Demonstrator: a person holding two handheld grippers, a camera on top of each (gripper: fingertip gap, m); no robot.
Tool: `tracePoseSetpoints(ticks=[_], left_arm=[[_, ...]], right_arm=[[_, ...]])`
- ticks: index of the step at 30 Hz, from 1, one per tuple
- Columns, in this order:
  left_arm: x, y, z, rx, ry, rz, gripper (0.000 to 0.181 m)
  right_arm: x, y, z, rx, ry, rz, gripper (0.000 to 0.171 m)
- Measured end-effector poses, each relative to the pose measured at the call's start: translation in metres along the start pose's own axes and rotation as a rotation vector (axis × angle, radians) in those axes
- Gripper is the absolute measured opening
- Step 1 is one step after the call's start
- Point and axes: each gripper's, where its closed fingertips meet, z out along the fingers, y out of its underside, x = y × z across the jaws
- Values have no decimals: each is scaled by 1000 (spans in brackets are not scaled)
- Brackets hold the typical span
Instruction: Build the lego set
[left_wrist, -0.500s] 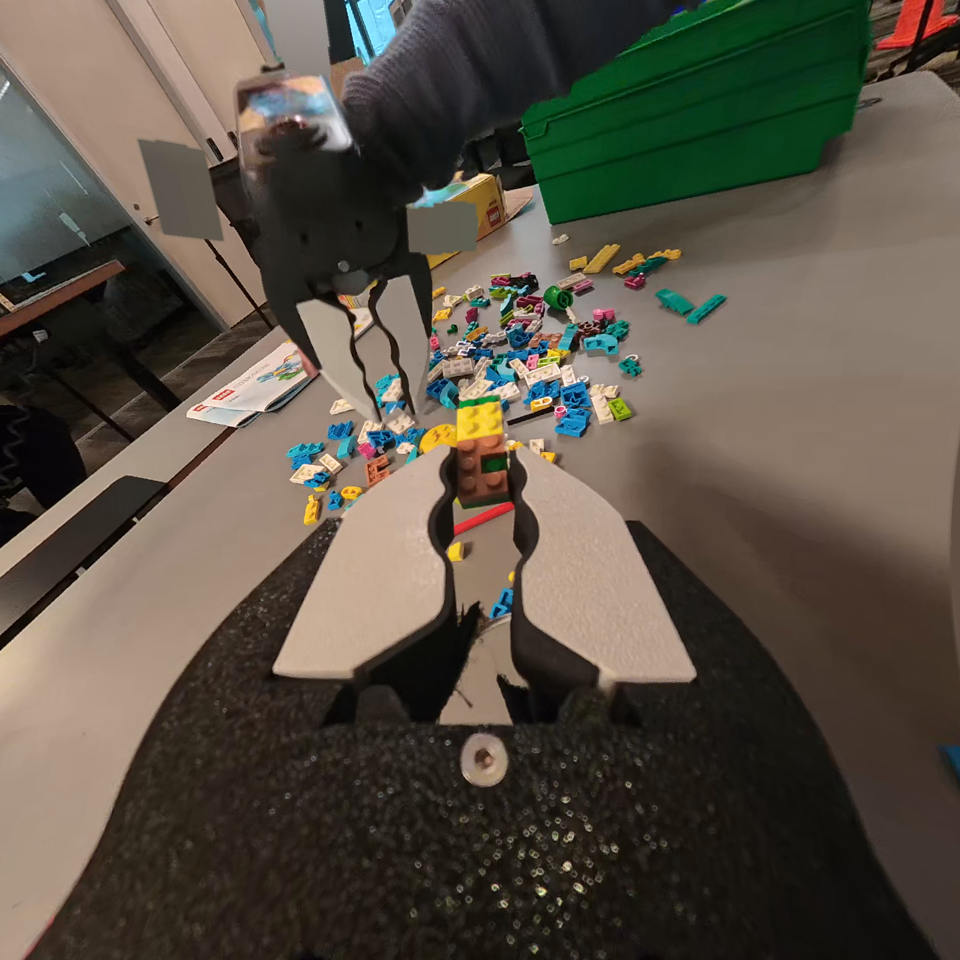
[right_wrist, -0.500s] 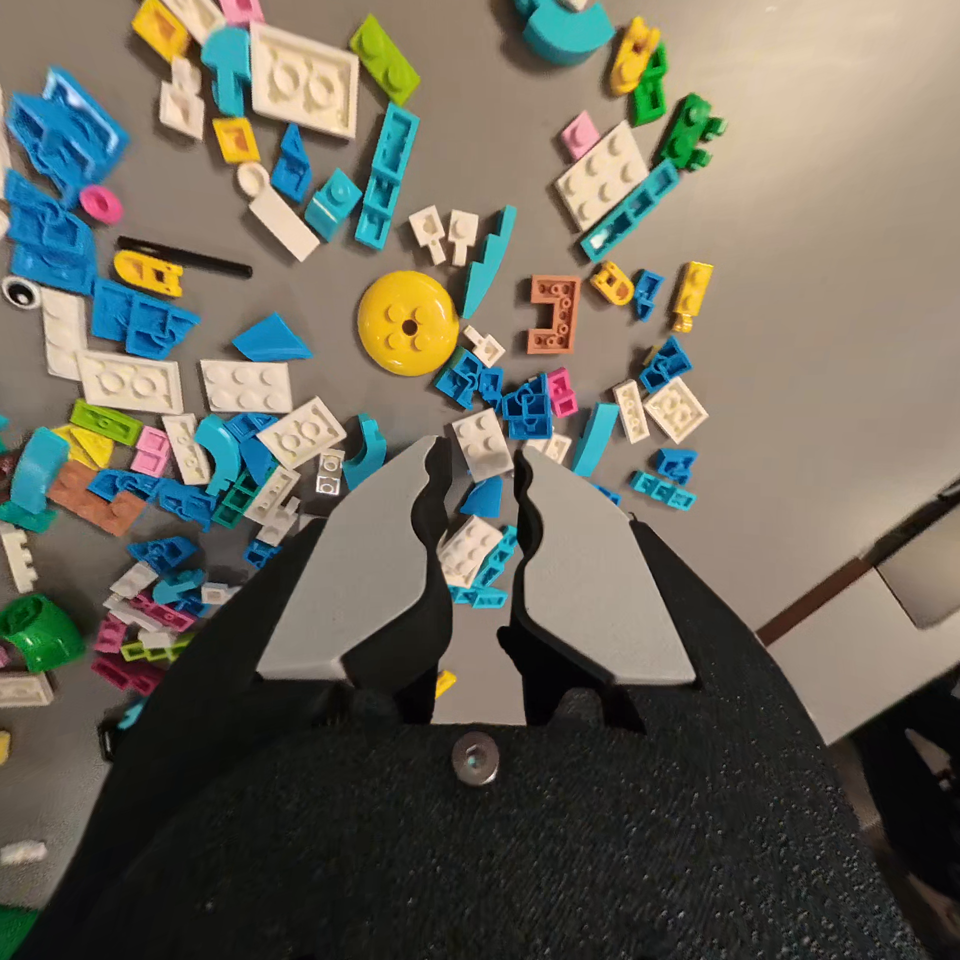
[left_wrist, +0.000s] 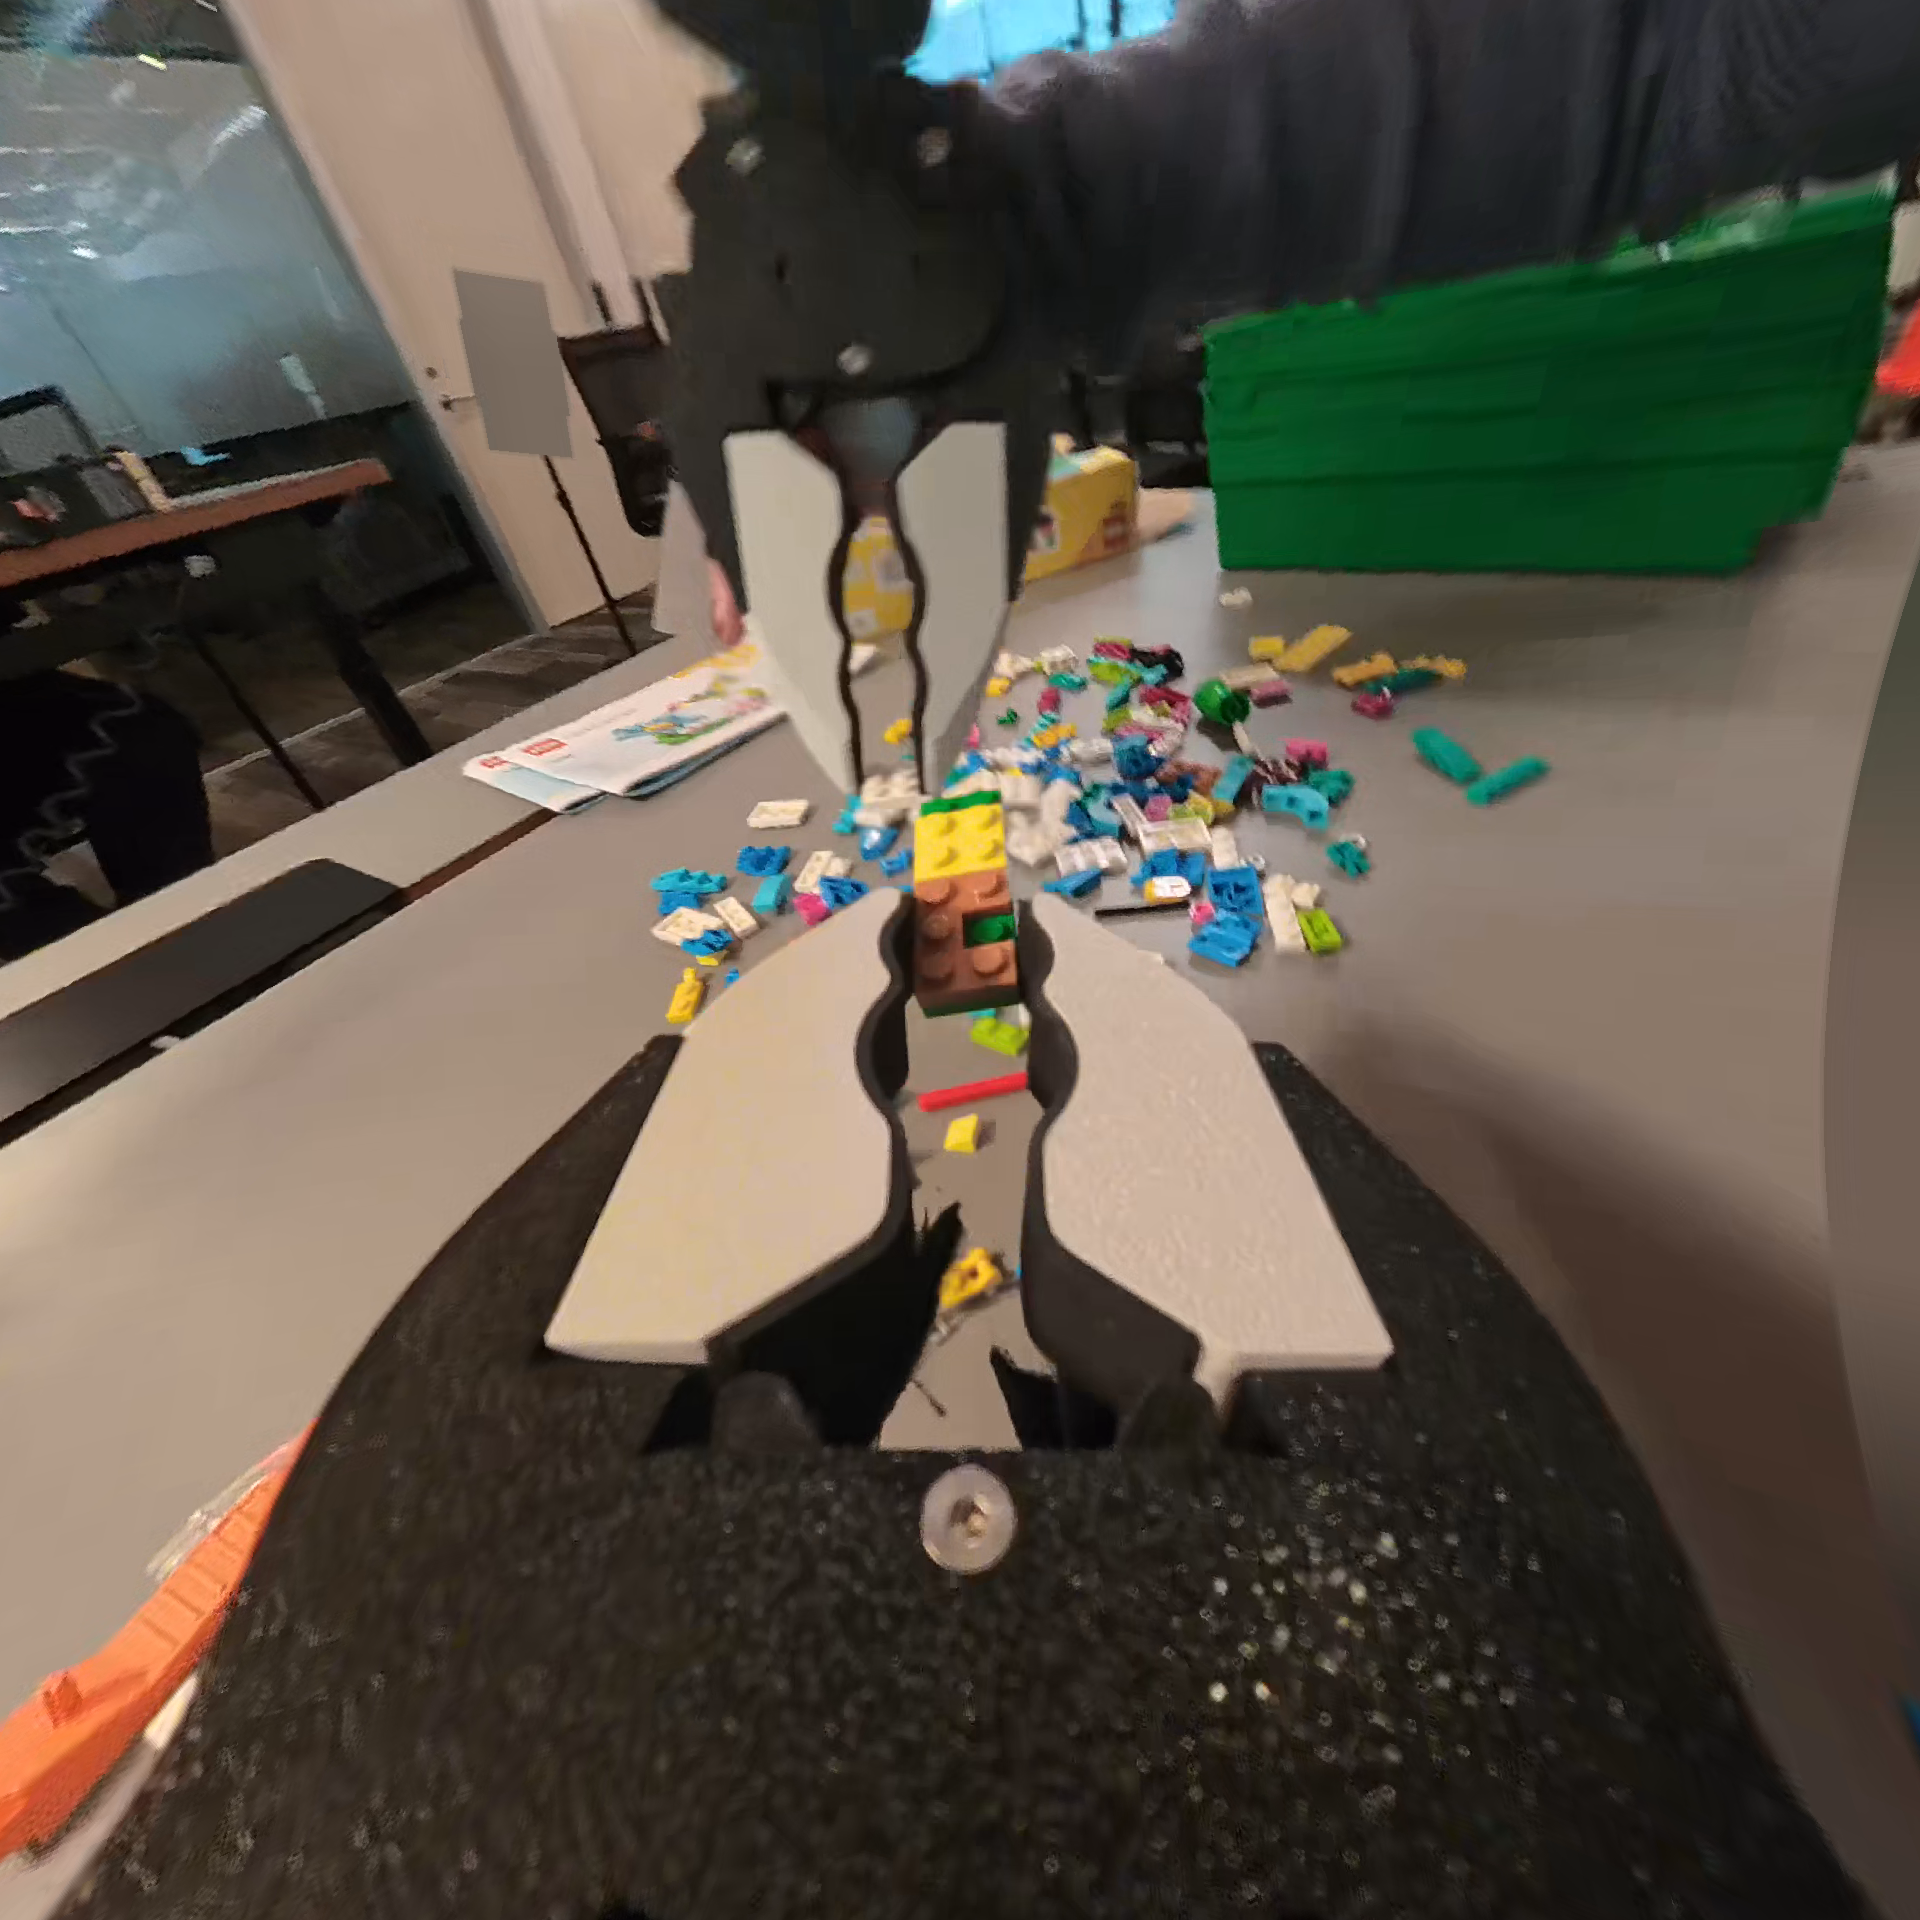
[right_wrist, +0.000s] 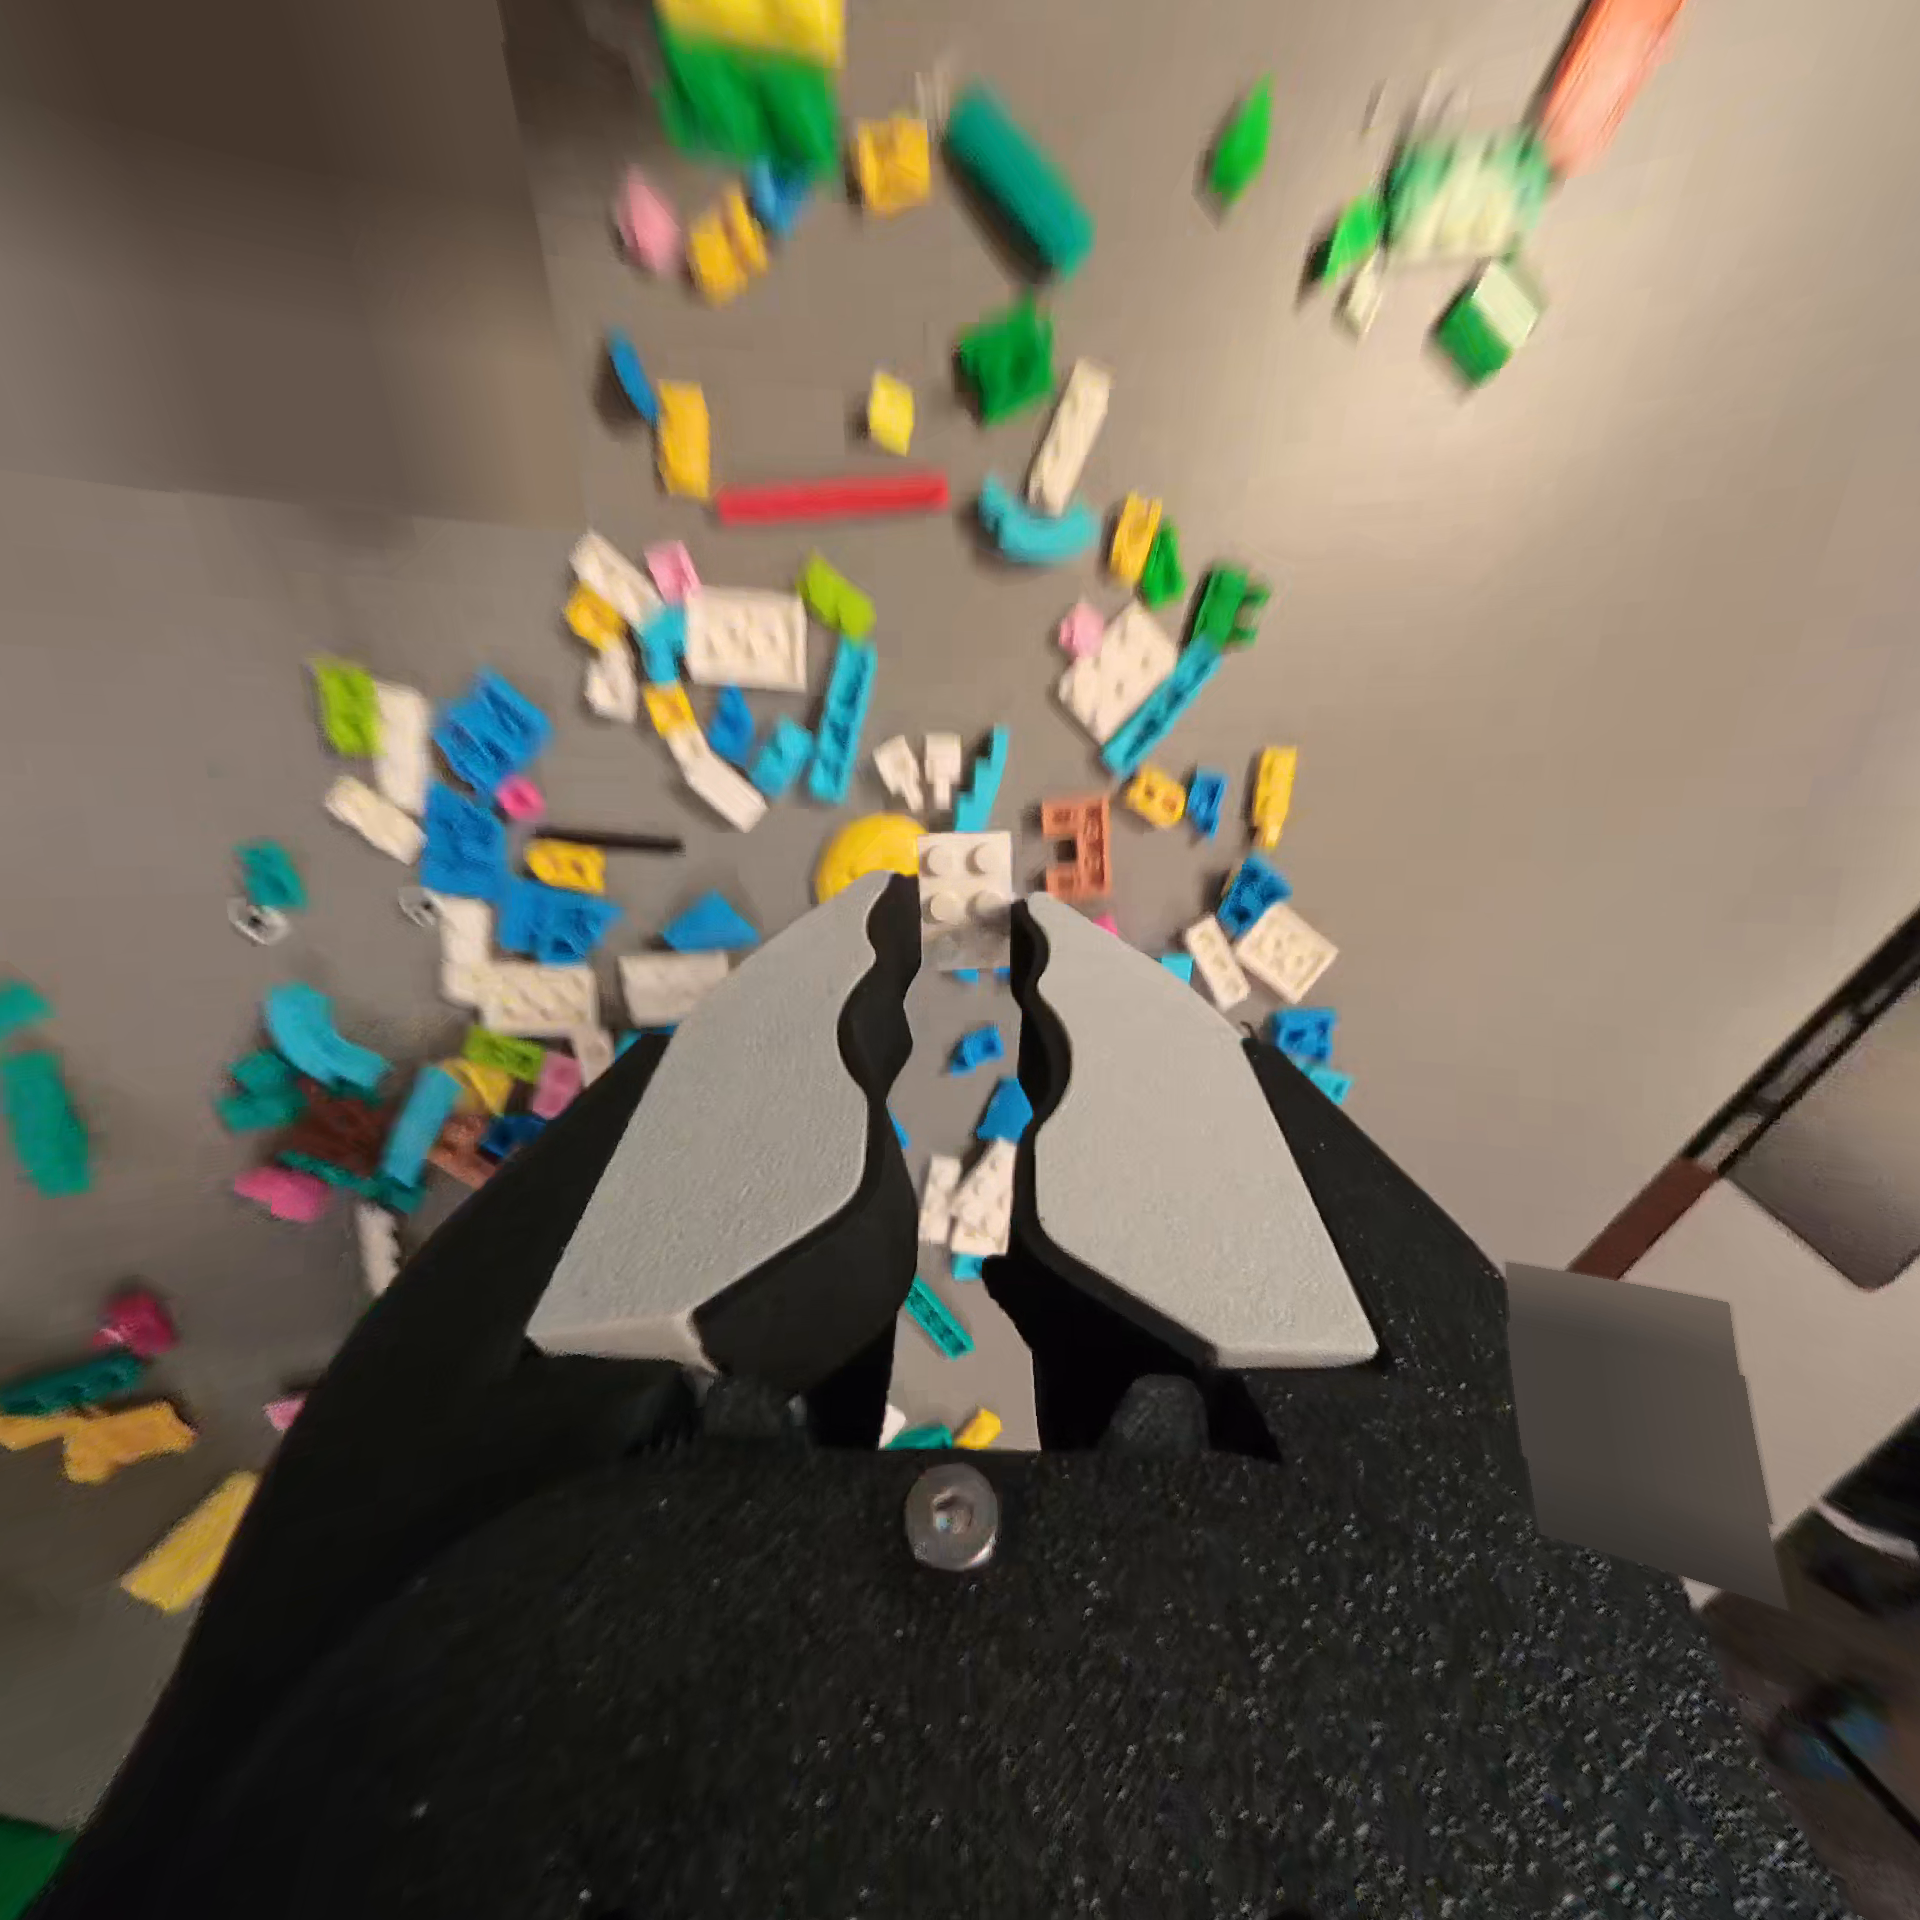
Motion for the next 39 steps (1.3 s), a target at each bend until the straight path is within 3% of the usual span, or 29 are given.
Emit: tracePoseSetpoints(ticks=[1,6,11,23,39], left_arm=[[-4,-4,-1,28,-36,-19,18],[-8,-9,-2,64,-115,-50,18],[-6,-15,-4,75,-135,-19,18],[-3,-15,-4,43,-135,54,18],[2,-14,-3,12,-132,122,18]], right_arm=[[0,-15,-9,24,19,8,16],[-1,-63,-39,4,54,-20,16],[-6,-88,-42,-42,-10,-61,16],[-13,-93,-33,-113,-81,-86,16],[-19,-91,-31,-102,-17,-79,16]])
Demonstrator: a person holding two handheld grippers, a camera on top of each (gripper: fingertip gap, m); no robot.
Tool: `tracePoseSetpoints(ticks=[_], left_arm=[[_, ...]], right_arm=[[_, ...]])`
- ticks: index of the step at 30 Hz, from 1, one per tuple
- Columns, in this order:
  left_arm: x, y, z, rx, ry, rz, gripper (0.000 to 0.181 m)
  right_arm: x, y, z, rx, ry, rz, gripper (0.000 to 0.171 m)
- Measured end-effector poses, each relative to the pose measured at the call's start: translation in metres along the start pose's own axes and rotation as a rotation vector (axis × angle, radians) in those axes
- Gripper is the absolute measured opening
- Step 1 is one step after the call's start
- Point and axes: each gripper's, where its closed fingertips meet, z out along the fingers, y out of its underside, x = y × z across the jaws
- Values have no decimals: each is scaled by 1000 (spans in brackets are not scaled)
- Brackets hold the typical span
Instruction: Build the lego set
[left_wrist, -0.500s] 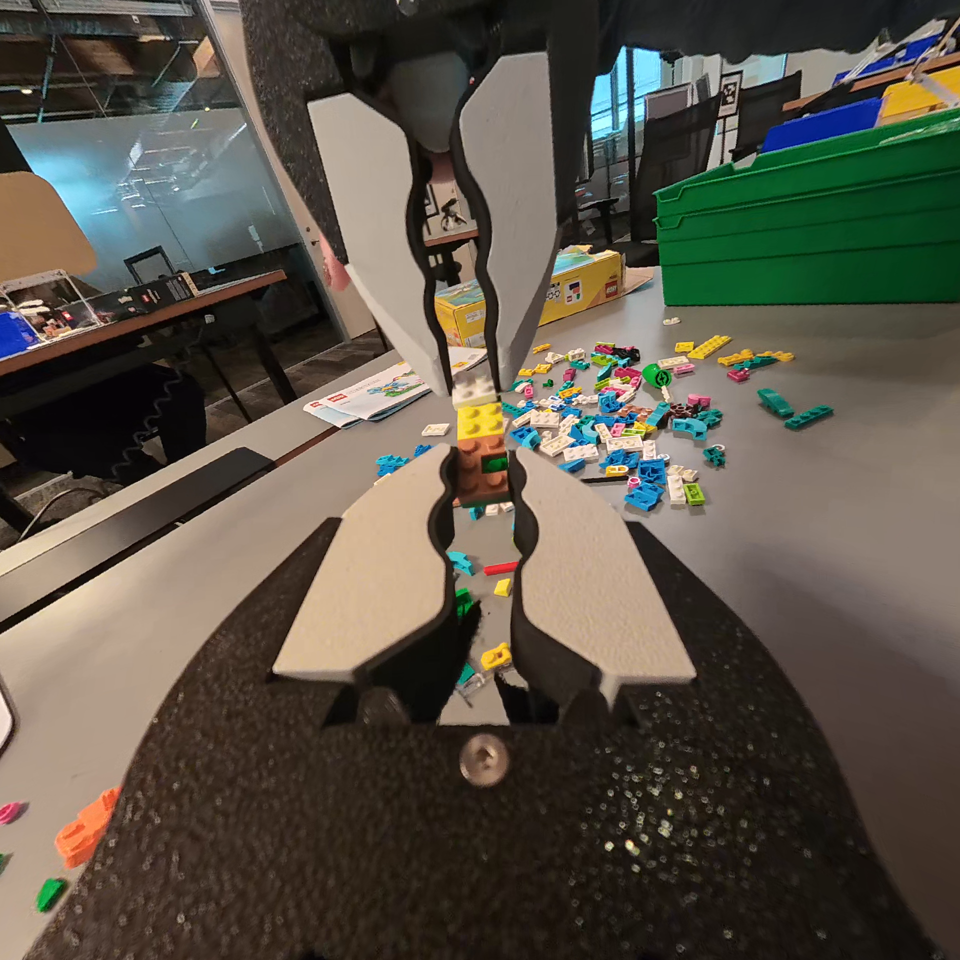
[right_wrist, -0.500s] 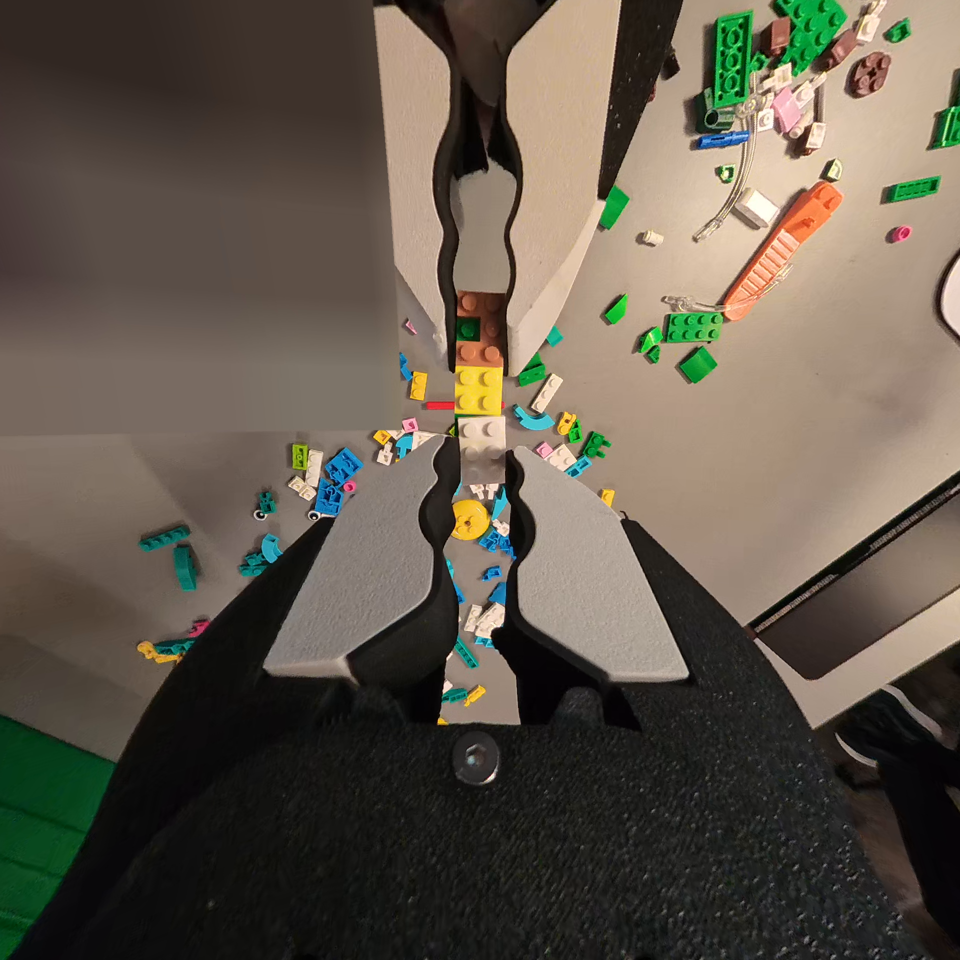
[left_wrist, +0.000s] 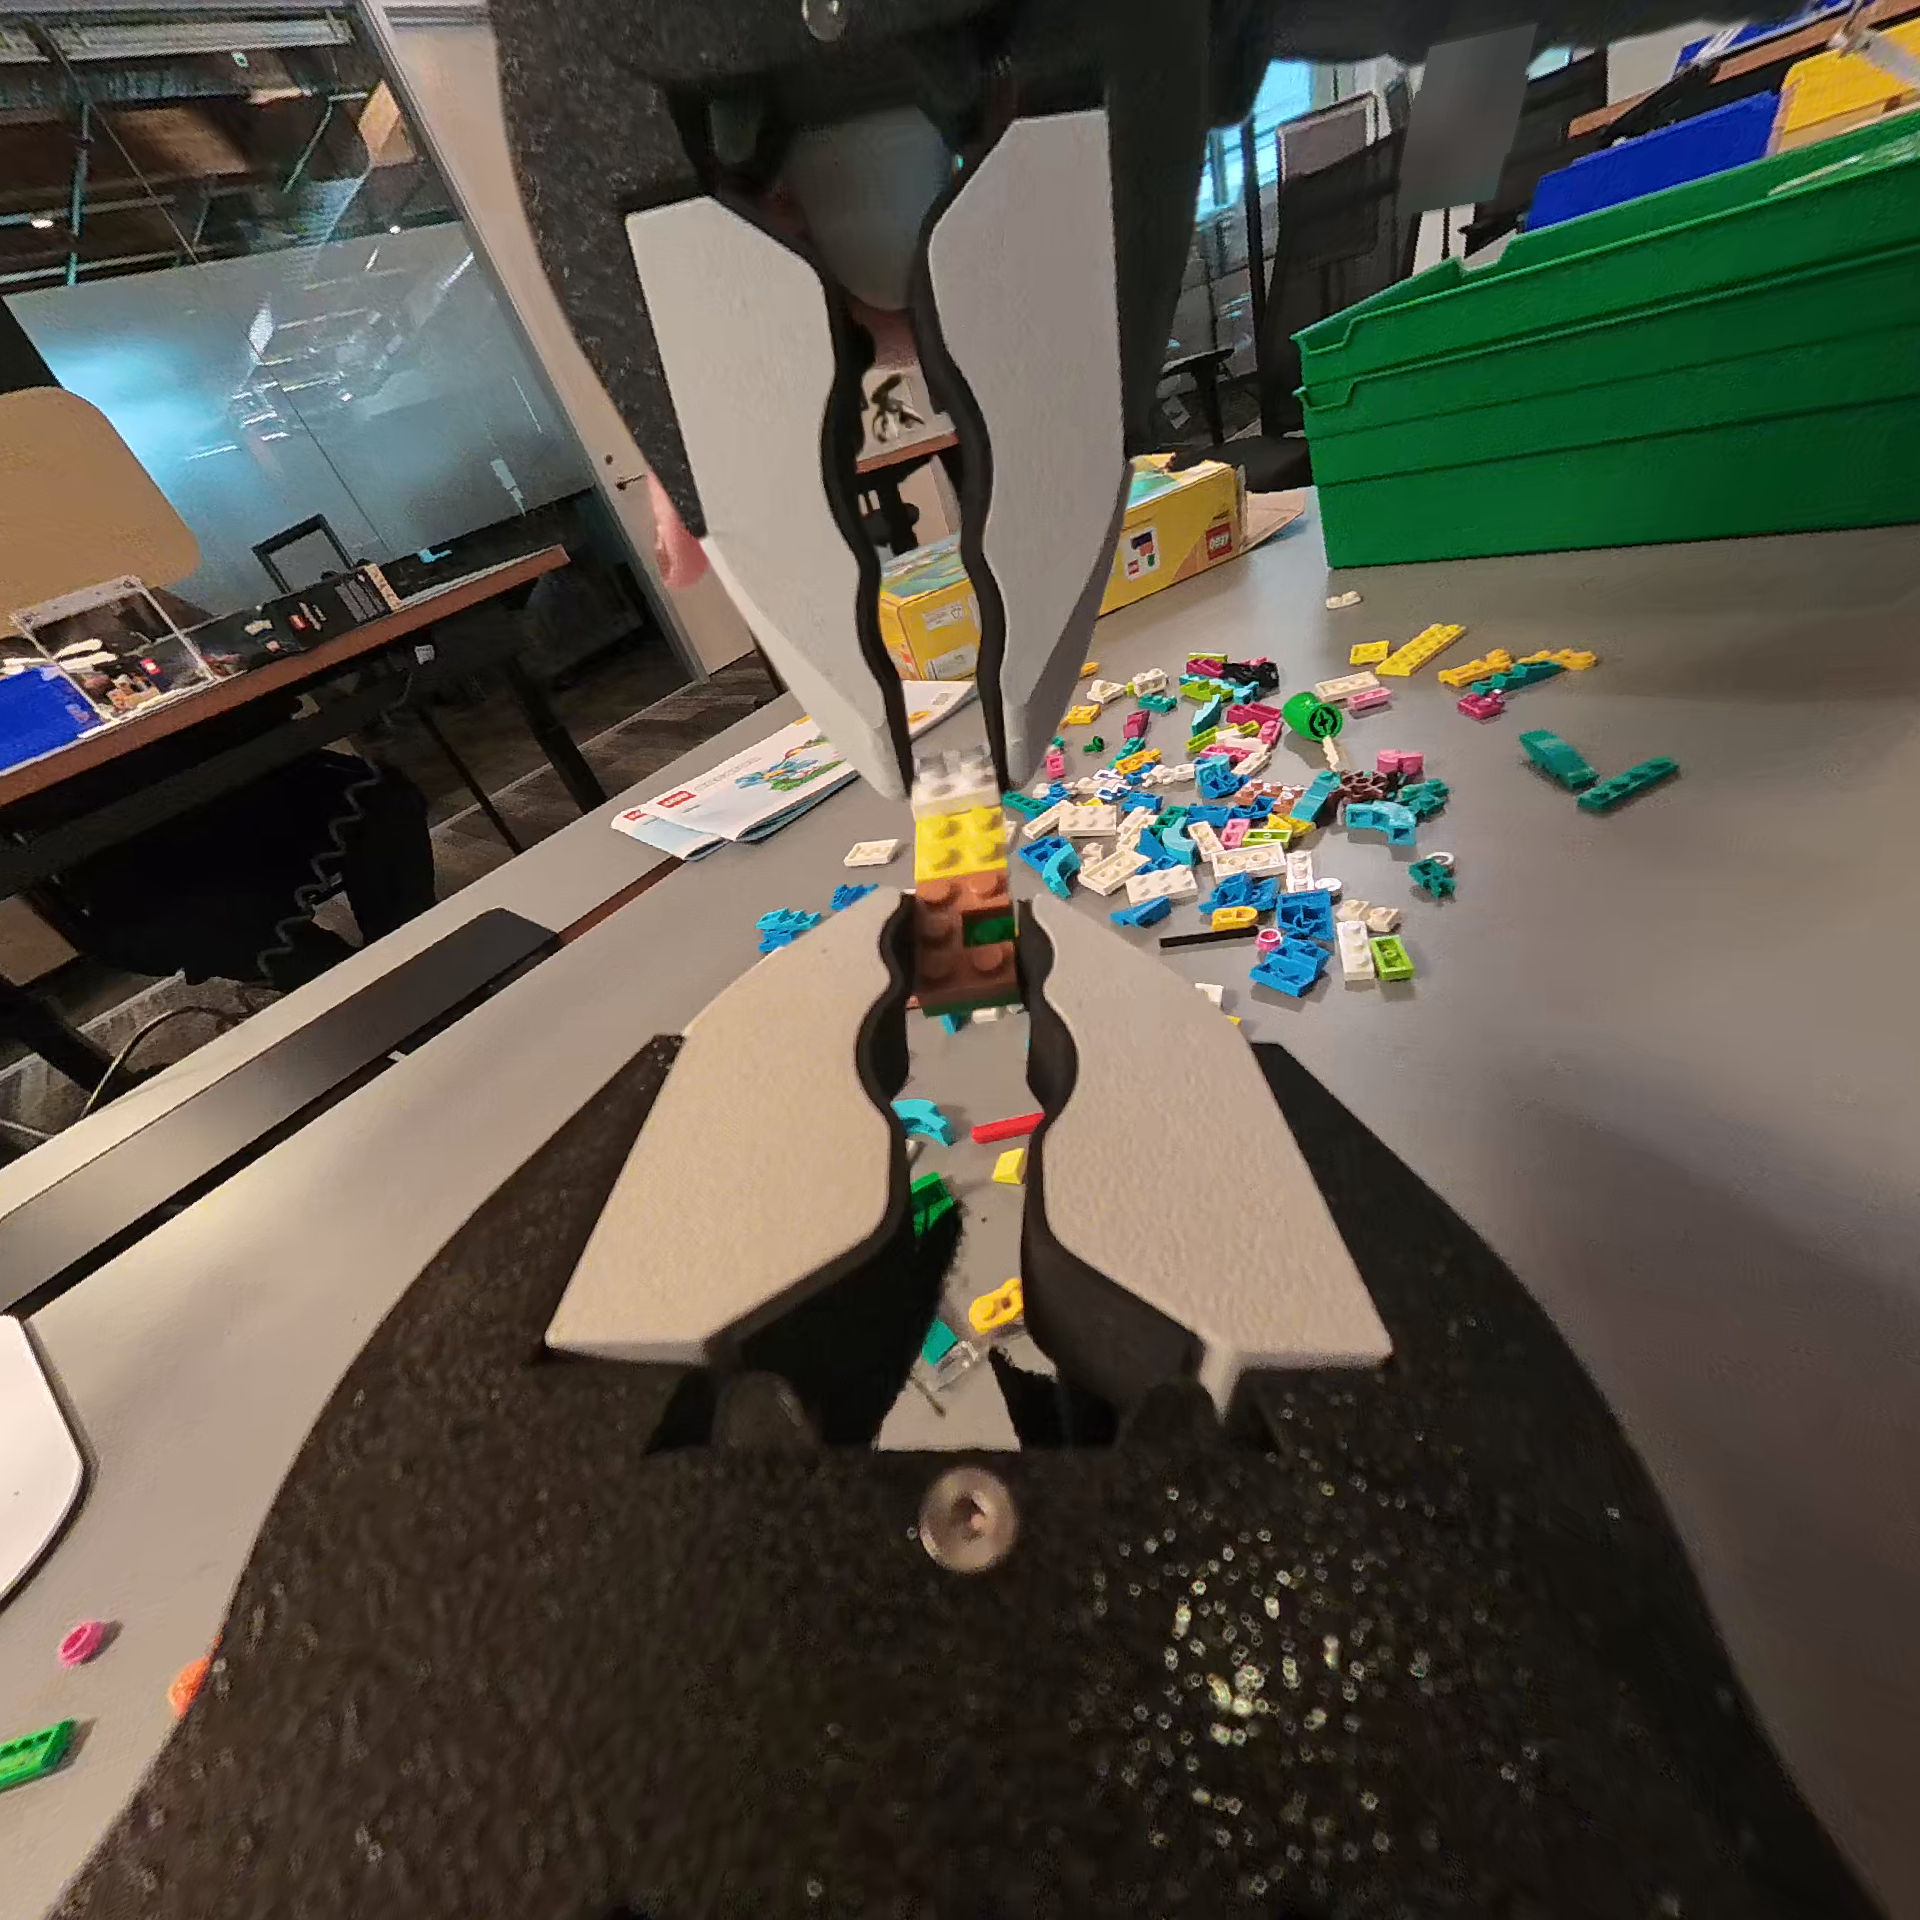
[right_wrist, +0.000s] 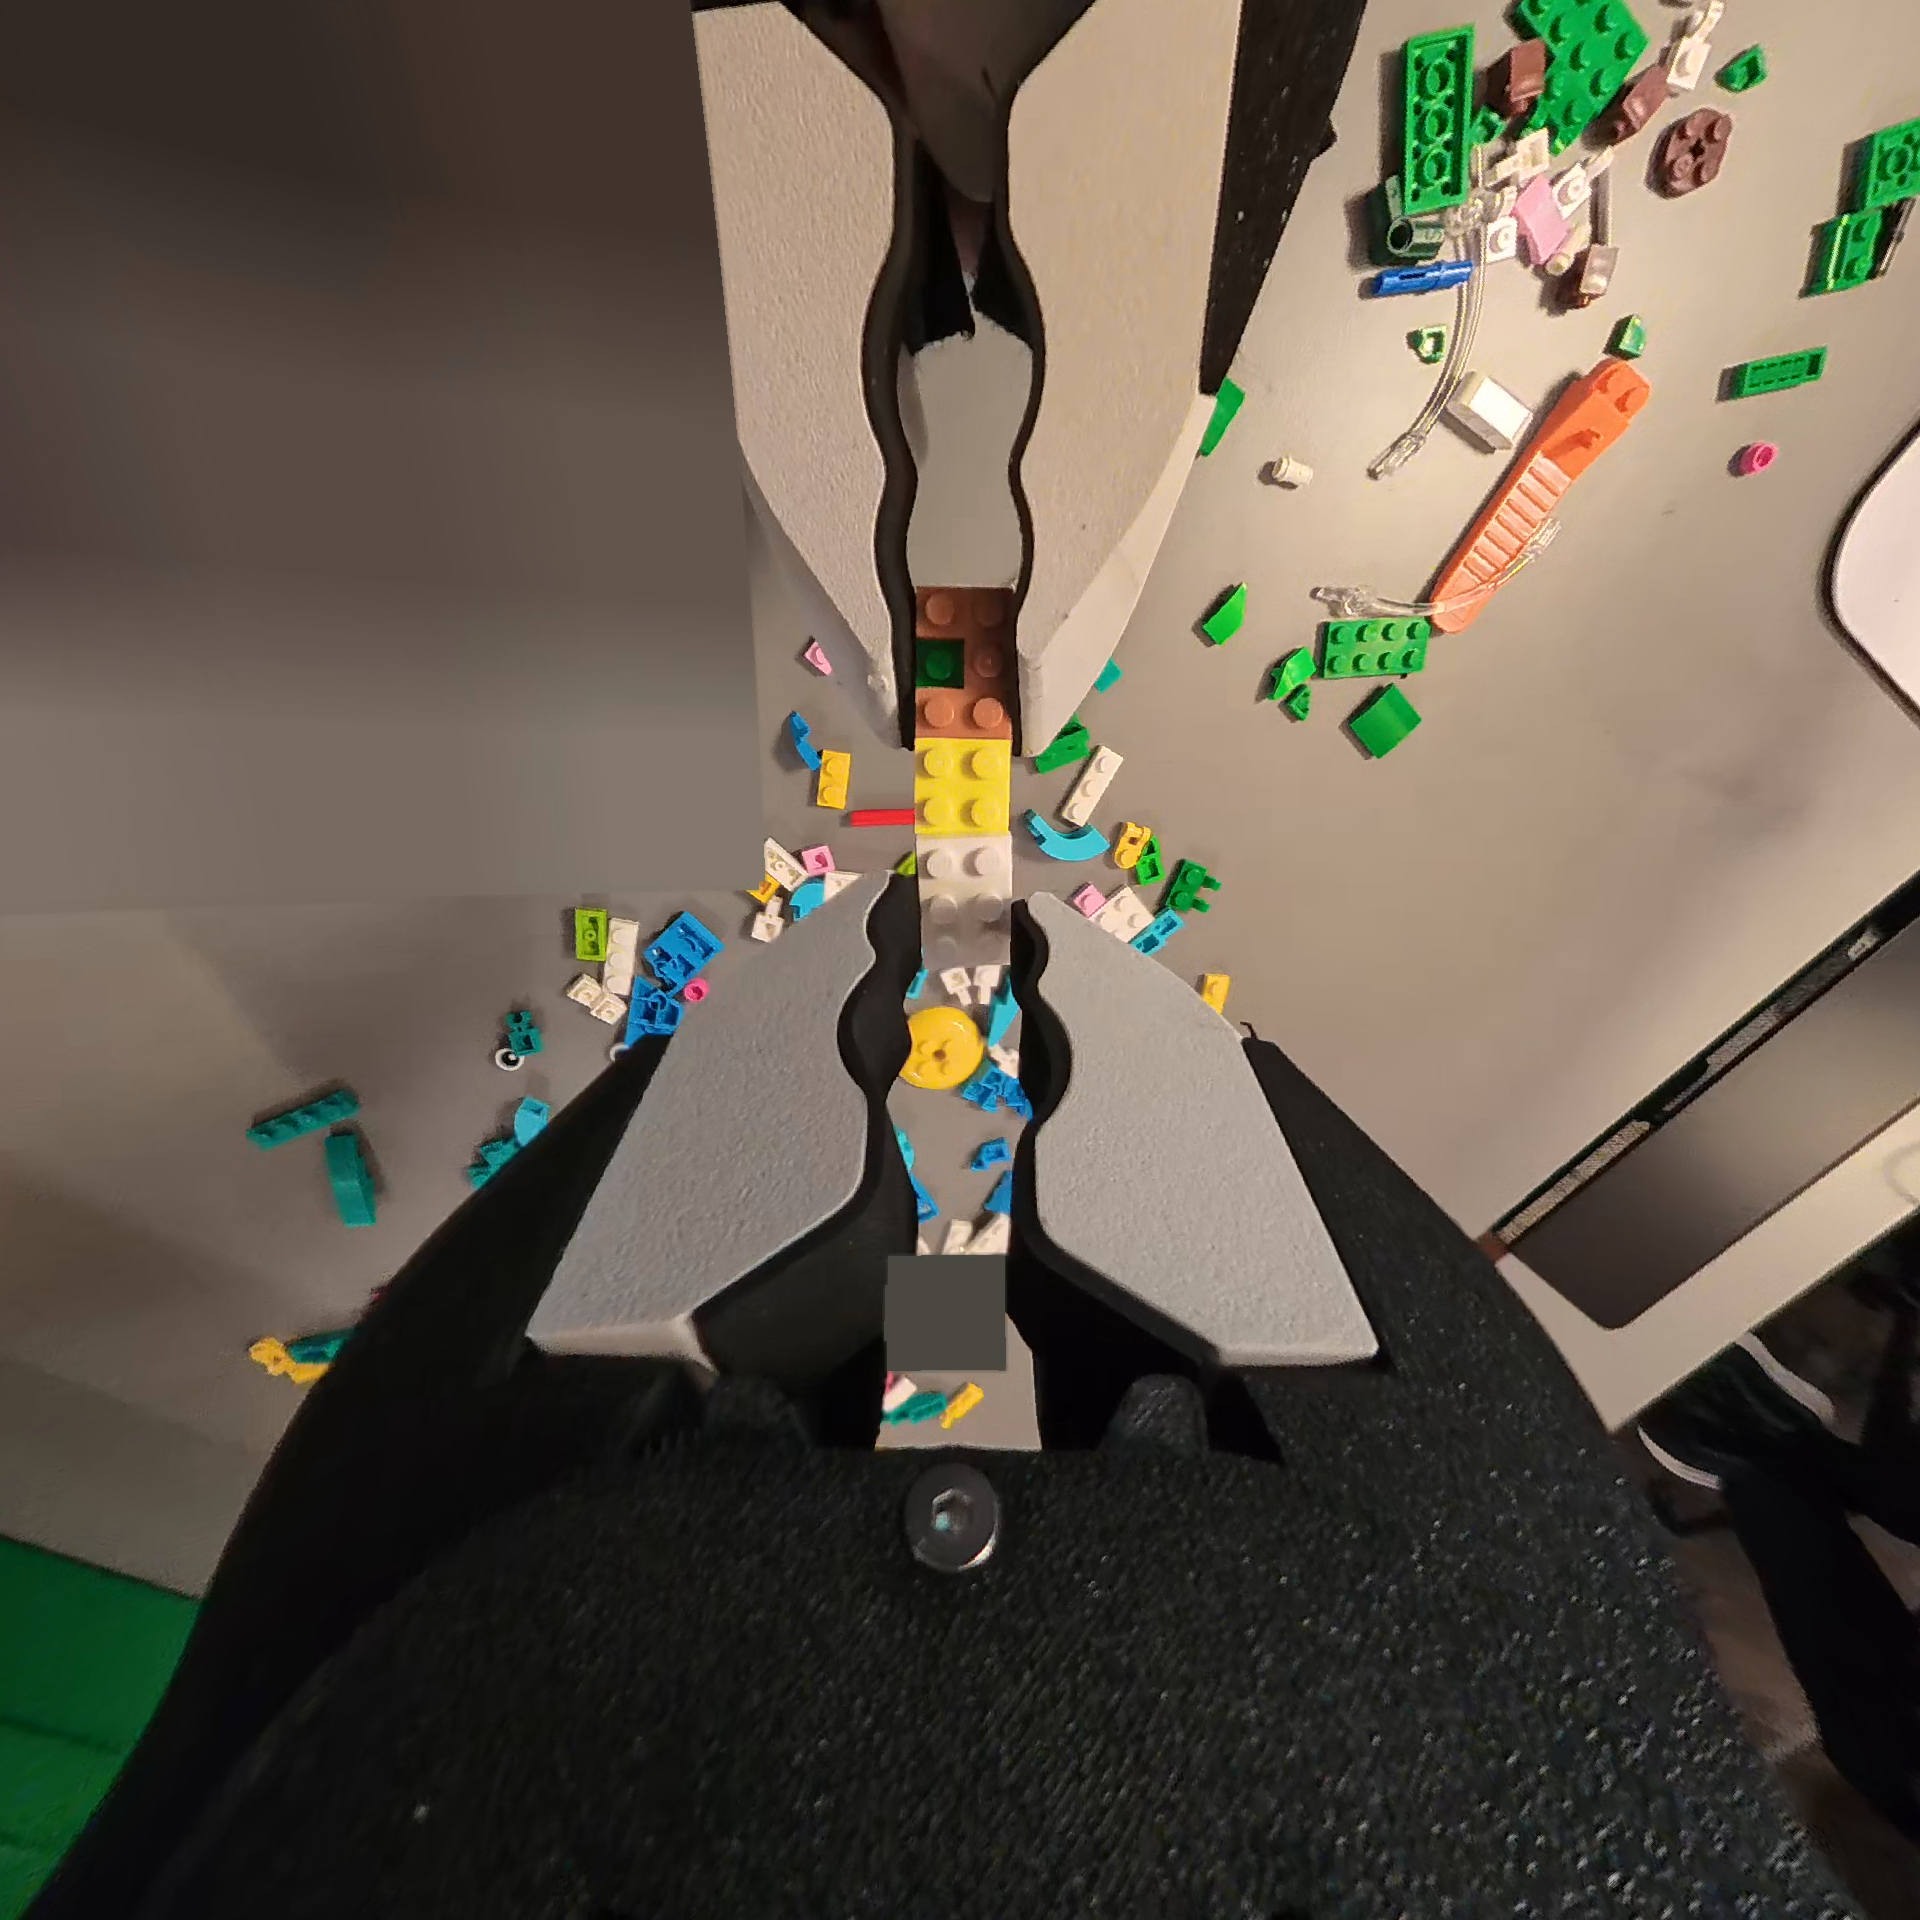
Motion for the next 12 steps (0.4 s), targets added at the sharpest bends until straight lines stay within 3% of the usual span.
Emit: tracePoseSetpoints(ticks=[8,12], left_arm=[[0,2,0,-30,-4,46,18],[3,6,2,-63,21,33,18]], right_arm=[[-15,10,10,107,63,132,16],[-17,13,16,148,184,154,16]])
